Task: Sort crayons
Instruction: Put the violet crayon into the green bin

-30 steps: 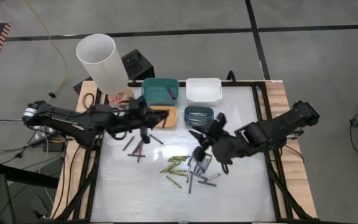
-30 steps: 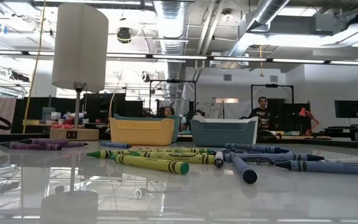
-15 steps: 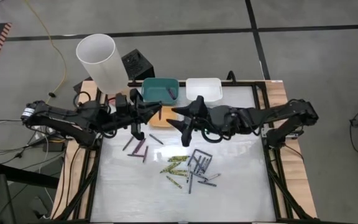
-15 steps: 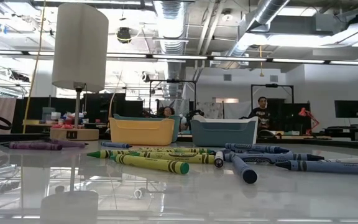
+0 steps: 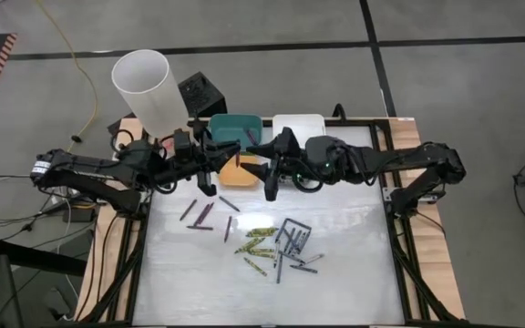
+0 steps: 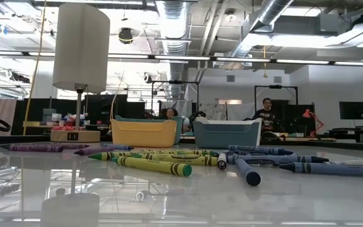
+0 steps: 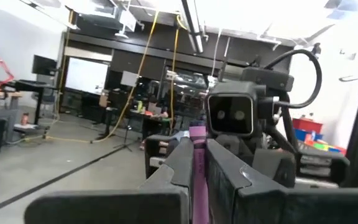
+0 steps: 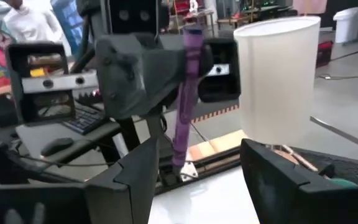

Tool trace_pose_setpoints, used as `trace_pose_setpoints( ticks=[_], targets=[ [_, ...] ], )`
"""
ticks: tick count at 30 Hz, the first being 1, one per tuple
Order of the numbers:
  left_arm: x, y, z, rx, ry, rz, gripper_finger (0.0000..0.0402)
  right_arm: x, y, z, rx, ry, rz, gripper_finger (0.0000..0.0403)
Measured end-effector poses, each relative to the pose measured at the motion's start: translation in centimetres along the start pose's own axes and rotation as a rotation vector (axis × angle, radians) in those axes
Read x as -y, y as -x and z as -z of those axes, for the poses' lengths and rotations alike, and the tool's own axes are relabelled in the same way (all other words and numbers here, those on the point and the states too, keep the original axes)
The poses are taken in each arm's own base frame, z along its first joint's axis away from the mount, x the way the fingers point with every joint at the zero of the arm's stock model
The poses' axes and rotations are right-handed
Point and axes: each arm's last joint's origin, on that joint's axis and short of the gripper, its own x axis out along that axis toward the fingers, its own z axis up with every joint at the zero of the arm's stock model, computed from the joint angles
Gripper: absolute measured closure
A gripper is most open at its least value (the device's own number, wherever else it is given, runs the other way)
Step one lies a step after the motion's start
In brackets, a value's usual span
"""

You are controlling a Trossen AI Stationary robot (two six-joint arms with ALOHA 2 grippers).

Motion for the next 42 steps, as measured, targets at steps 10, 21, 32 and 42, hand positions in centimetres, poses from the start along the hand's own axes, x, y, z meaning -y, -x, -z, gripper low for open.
trace_pose_setpoints(
  ticks=[10, 21, 32, 42],
  targets=[
    [-0.7, -0.2, -0.2, 0.009, 0.0, 0.024, 0.0391, 1.1, -0.6, -0.4, 0.023, -0.001, -0.002, 0.0177],
    [-1.6, -0.5, -0.3, 0.015, -0.016, 0.016, 0.0391, 1.8, -3.1, 1.0, 0.028, -0.001, -0.029, 0.0177],
    [-1.6, -0.5, 0.0, -0.018, -0.025, 0.002, 0.0391, 1.8, -3.3, 1.0, 0.043, 0.064, -0.012, 0.0264],
    [-1.8, -0.4, 0.6, -0.073, -0.037, -0.031, 0.0391, 1.9, -3.3, 1.3, 0.02, 0.061, 0.007, 0.0391]
  ],
)
